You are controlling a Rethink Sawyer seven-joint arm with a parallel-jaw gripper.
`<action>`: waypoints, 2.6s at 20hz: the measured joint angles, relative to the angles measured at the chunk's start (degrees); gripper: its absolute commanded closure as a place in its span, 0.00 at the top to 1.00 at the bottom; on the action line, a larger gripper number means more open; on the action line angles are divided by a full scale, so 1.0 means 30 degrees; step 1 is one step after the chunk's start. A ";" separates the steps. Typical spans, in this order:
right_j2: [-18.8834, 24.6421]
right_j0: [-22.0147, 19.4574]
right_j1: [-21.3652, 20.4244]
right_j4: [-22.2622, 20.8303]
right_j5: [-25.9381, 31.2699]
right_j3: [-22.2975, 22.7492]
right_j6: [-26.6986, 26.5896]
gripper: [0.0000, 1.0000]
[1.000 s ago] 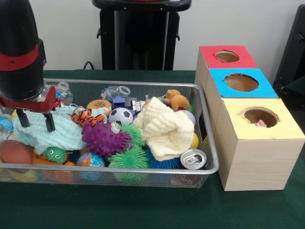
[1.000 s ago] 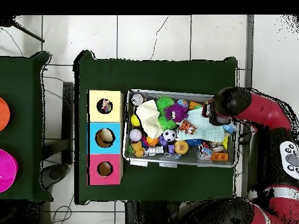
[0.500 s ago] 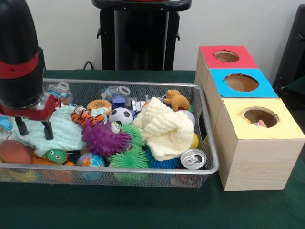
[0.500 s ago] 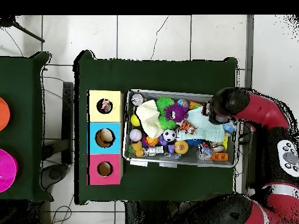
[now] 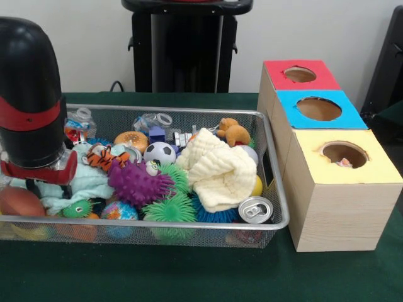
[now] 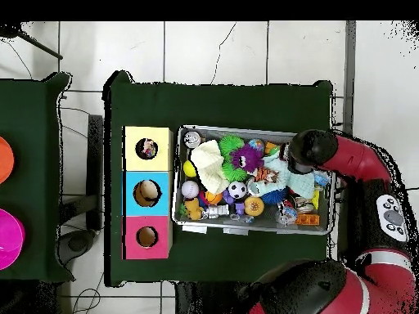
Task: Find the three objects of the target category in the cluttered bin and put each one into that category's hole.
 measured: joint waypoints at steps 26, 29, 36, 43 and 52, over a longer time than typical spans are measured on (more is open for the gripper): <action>-0.0237 0.0371 -0.0607 0.0200 0.0688 0.0208 0.0000 0.00; -0.0361 0.0711 -0.1232 0.0537 0.1396 0.0637 0.0000 0.00; -0.0879 0.2160 -0.3275 0.1689 0.4536 0.1323 0.0000 0.00; -0.1122 0.2961 -0.4137 0.2927 0.5012 0.1566 0.0000 0.00; -0.1466 0.3697 -0.4261 0.4923 0.4401 0.3083 0.0350 0.00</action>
